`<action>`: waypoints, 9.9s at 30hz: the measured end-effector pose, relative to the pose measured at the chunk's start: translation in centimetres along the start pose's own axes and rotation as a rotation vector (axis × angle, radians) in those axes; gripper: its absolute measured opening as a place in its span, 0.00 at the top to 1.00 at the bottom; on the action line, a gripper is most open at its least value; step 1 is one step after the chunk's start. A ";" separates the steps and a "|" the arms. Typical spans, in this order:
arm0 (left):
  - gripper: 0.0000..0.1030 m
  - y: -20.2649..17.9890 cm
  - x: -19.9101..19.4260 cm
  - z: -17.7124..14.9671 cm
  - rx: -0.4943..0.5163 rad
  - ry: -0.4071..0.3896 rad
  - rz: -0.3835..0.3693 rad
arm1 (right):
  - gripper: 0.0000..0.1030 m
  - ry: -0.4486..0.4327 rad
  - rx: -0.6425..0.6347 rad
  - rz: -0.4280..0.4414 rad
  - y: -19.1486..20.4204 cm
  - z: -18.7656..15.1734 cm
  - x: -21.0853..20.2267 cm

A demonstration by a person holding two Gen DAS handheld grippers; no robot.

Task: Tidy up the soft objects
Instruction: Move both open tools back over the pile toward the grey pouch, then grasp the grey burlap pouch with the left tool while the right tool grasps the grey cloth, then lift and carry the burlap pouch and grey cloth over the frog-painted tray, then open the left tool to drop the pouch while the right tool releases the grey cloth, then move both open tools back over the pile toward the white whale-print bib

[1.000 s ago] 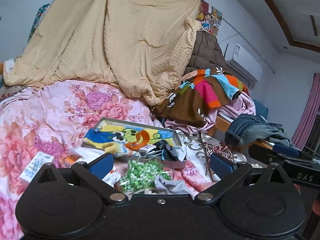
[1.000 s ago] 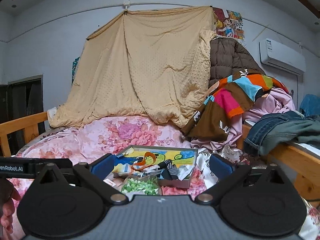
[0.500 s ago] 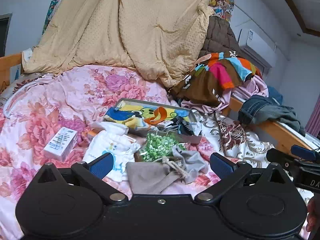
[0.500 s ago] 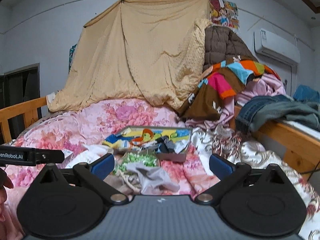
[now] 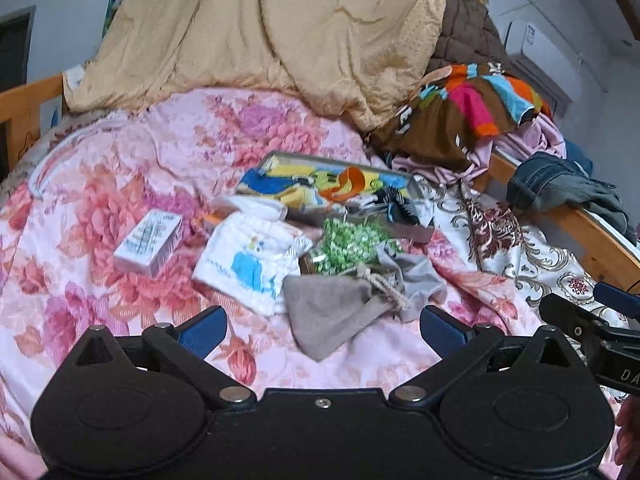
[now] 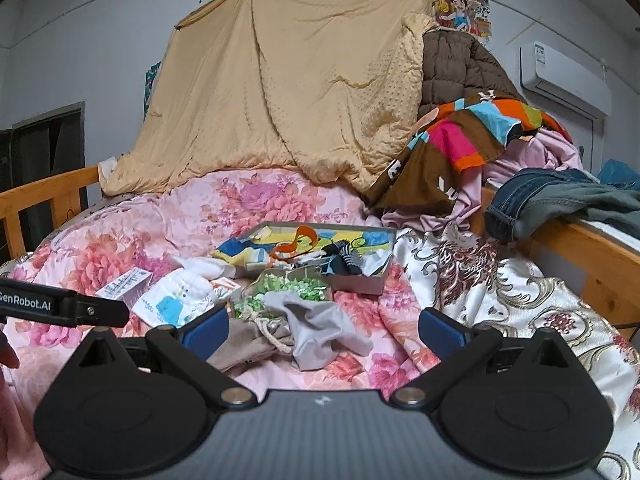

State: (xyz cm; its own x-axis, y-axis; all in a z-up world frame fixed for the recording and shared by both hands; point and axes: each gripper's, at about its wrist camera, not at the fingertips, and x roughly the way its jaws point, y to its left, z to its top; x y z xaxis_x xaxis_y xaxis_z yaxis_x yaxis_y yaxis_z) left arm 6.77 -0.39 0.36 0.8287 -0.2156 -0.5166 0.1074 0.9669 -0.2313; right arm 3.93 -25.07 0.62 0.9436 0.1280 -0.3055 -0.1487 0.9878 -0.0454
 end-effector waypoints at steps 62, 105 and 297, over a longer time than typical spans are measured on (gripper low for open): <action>0.01 1.0 15.7 1.4 0.258 0.151 -0.167 | 0.00 0.161 0.071 0.054 -3.3 -1.6 17.9; 0.01 -2.2 22.9 0.6 0.489 0.227 -0.300 | 0.00 0.251 0.212 0.116 -4.5 -3.4 23.6; 0.01 9.9 14.2 13.0 0.073 -0.090 0.081 | 0.00 -0.018 0.062 0.076 5.2 8.9 20.9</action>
State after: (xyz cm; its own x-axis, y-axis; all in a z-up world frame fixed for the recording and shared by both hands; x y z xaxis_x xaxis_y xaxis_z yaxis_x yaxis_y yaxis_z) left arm 26.76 7.84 1.44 0.8820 -0.1266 -0.4540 0.0750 0.9887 -0.1300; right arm 25.51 -16.42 2.51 0.9354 0.2041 -0.2888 -0.2021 0.9787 0.0369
